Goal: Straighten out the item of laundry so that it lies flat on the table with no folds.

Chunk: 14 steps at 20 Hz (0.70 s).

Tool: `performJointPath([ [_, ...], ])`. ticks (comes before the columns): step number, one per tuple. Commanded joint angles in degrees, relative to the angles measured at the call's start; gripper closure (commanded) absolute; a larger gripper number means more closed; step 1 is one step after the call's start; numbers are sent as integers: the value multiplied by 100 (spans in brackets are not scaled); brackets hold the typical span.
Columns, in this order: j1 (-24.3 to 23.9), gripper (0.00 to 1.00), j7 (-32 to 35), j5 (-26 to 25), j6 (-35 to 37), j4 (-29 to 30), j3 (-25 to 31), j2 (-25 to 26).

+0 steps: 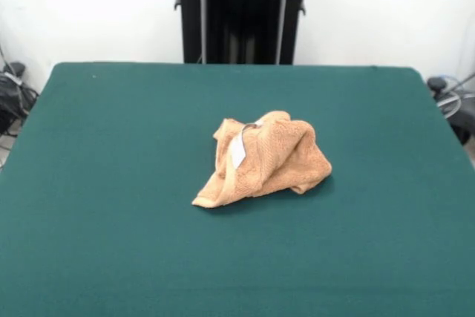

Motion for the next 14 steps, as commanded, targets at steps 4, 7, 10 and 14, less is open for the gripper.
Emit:
performJointPath([
  [4,-825,0,-127,250,99,-431,869,708],
  [7,-853,0,51,194,-21,-385,888,647],
  [10,-793,0,372,125,-296,-384,903,798],
  [14,-511,0,779,15,-393,-612,763,1026],
])
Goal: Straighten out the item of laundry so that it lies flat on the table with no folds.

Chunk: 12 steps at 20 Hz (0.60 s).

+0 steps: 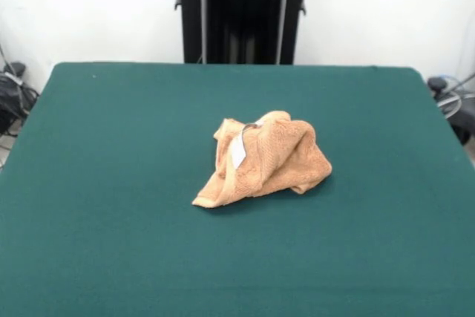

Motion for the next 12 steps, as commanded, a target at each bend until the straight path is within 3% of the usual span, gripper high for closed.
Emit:
performJointPath([
  [1,326,0,856,-30,-317,-190,384,584],
  [7,883,0,1247,-338,-207,-479,-193,381],
  [12,635,0,1007,6,-153,-462,32,551],
])
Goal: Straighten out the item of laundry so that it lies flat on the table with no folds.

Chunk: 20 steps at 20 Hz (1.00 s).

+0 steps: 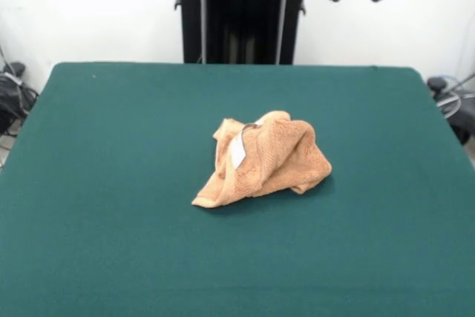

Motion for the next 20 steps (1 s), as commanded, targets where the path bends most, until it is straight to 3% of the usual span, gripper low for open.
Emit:
performJointPath([
  [1,-66,0,994,122,-96,-170,105,390],
  [12,-82,0,989,192,-13,-583,162,774],
  [20,-261,0,873,254,-446,-618,353,1152],
])
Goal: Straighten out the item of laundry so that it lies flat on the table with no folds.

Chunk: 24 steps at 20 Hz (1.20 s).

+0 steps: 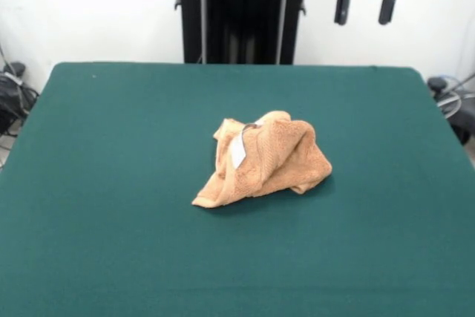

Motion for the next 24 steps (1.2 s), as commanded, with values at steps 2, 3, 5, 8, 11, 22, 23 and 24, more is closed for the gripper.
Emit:
performJointPath([
  [2,-305,0,811,202,-526,-3,414,648],
  [3,-338,0,794,199,-570,-9,446,693],
  [5,-401,0,752,159,-651,-66,496,802],
  [8,-548,0,639,121,-803,-150,614,1009],
  [11,-638,0,555,82,-821,-212,674,1090],
  [22,-381,0,638,77,74,-485,412,614],
  [23,-337,0,649,62,156,-523,372,566],
  [24,-312,0,663,60,191,-546,347,543],
])
